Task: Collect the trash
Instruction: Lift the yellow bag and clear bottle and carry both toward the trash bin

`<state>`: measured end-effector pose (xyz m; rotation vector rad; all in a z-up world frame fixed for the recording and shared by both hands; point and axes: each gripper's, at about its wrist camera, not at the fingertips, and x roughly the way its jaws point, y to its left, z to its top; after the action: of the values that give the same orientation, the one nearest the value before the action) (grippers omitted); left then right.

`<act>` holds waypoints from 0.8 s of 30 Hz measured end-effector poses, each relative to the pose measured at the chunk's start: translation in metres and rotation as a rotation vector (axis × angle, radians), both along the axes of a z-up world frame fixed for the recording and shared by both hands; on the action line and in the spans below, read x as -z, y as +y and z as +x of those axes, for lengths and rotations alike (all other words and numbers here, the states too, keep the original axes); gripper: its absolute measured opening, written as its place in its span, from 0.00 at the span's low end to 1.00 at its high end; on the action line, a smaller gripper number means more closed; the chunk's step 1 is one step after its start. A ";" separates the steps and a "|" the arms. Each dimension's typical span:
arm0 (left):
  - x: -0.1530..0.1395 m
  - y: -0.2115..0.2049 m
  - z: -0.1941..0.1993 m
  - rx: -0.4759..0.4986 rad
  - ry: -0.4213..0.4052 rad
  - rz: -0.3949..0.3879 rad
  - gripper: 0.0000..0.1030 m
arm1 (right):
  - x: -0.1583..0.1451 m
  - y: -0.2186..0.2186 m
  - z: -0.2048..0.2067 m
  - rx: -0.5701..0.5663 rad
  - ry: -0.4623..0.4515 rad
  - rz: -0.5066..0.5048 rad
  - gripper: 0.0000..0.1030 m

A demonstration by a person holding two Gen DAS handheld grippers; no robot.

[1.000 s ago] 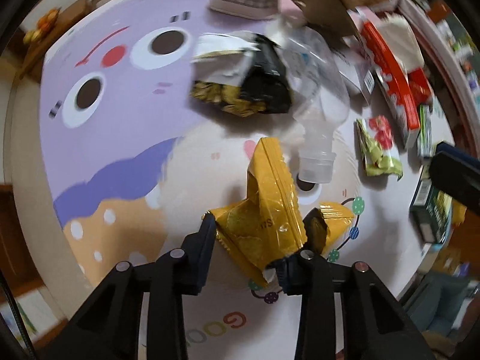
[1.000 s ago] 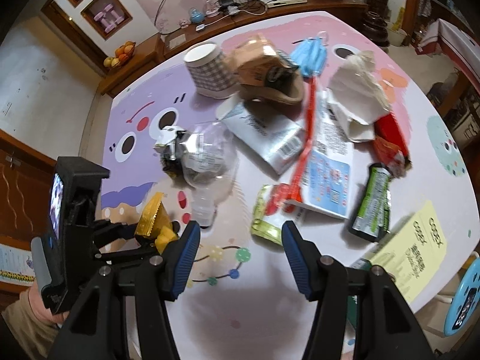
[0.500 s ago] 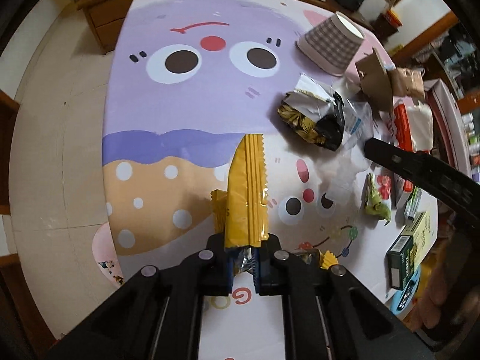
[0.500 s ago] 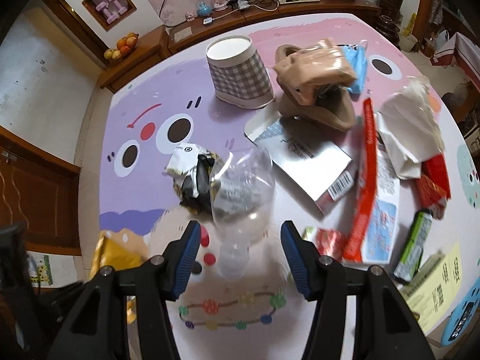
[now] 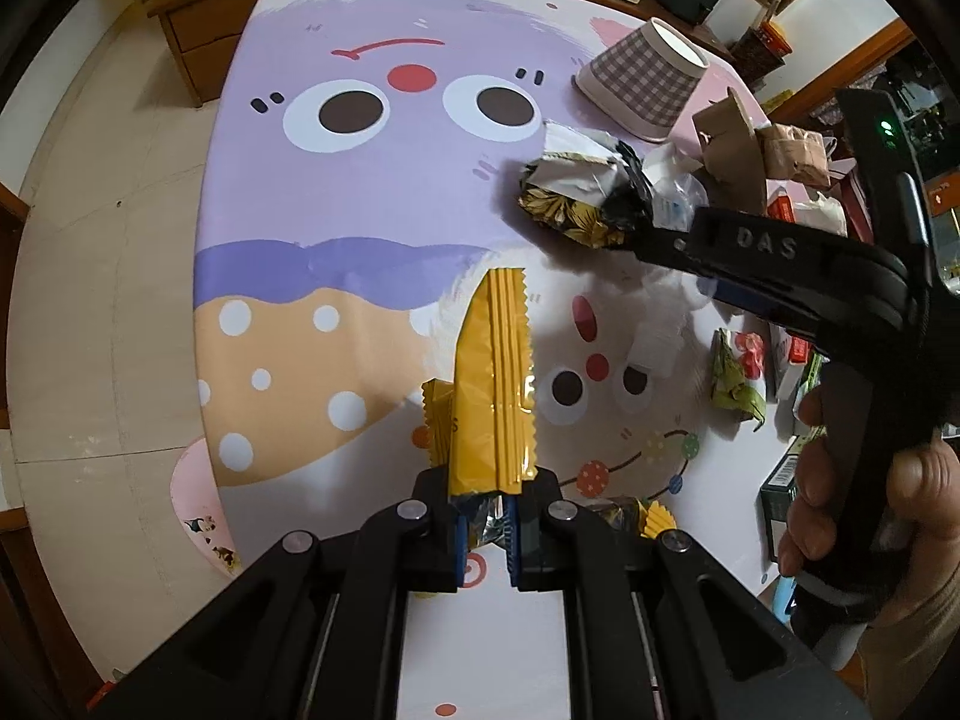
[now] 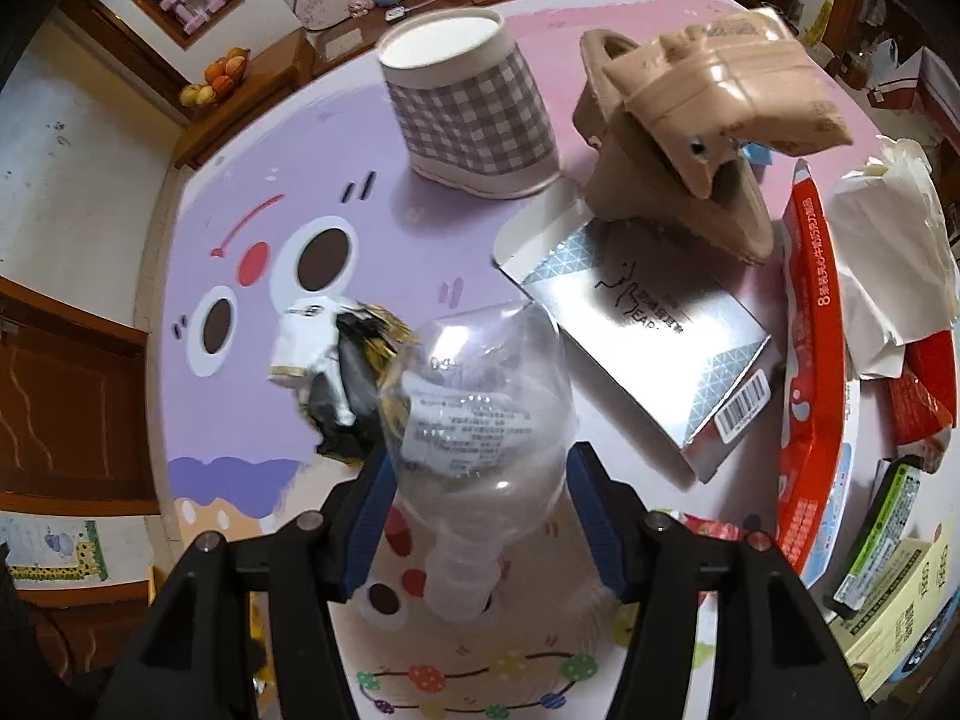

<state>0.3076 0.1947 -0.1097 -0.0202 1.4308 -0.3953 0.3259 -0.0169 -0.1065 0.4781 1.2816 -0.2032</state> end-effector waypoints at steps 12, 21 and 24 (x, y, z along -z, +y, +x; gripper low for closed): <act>-0.003 -0.008 -0.010 0.004 -0.011 -0.011 0.07 | 0.013 -0.001 0.002 0.018 0.006 0.070 0.59; -0.024 -0.011 -0.024 -0.014 -0.057 -0.017 0.07 | -0.016 -0.004 -0.034 -0.017 -0.042 0.105 0.58; -0.035 -0.017 -0.037 -0.025 -0.077 -0.020 0.07 | -0.034 -0.004 -0.058 -0.062 -0.062 0.118 0.58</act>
<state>0.2705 0.1774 -0.0751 -0.0389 1.3496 -0.3854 0.2677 -0.0214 -0.0727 0.5402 1.2507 -0.0606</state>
